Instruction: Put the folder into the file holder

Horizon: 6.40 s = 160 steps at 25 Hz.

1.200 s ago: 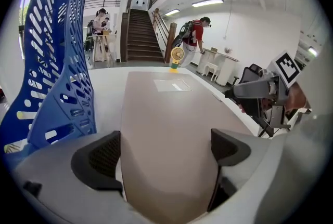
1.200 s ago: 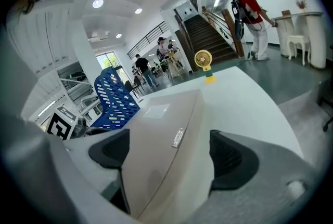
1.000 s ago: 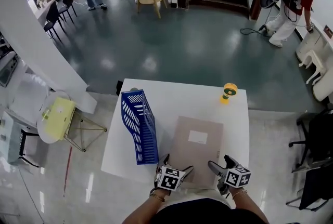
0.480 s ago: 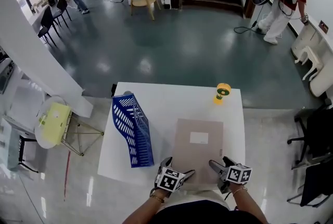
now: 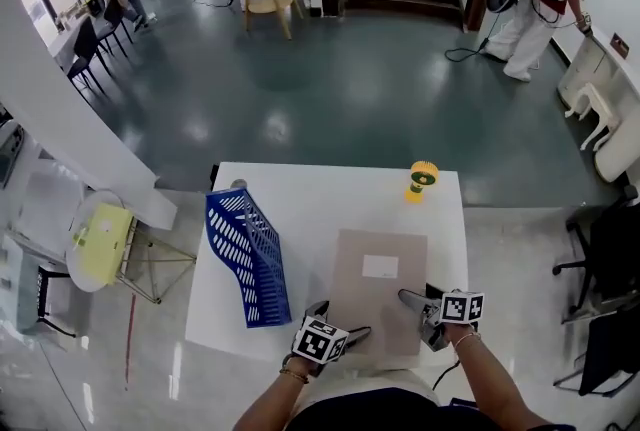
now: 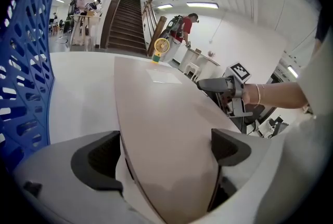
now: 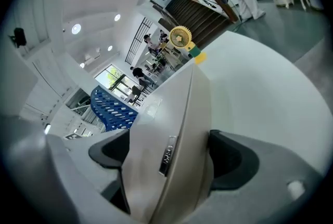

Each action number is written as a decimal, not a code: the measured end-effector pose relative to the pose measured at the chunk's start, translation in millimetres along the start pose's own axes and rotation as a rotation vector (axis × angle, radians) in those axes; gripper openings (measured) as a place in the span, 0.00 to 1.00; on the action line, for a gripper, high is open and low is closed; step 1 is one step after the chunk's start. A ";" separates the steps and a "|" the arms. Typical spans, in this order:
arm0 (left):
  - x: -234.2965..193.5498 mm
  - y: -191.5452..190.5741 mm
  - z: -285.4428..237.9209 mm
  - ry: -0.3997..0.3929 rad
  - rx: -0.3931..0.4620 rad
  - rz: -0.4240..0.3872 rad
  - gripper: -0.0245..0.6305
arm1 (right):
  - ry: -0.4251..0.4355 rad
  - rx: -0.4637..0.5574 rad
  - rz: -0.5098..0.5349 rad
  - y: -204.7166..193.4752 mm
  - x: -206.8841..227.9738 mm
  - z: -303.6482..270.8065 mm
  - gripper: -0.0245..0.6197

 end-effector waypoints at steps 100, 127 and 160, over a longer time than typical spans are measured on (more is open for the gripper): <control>-126.2 -13.0 429.6 0.345 0.732 -0.276 0.04 | 0.181 1.043 0.854 -97.3 -519.3 32.4 0.47; -164.2 -32.4 451.4 0.363 0.631 -0.302 0.04 | 0.055 1.164 0.990 -124.9 -473.7 -80.1 0.48; -110.6 197.5 374.9 -0.295 -0.535 -2.215 0.72 | 0.044 1.079 1.007 -131.5 -451.9 -81.1 0.48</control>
Point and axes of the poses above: the fingertips, and each gripper's own axes: z backward along the fingers, x to its right, y out of its top, the point moved 2 cm from there along z, backward along the fingers, and after that the axes turned 9 degrees about -z, right-handed, at the moved point
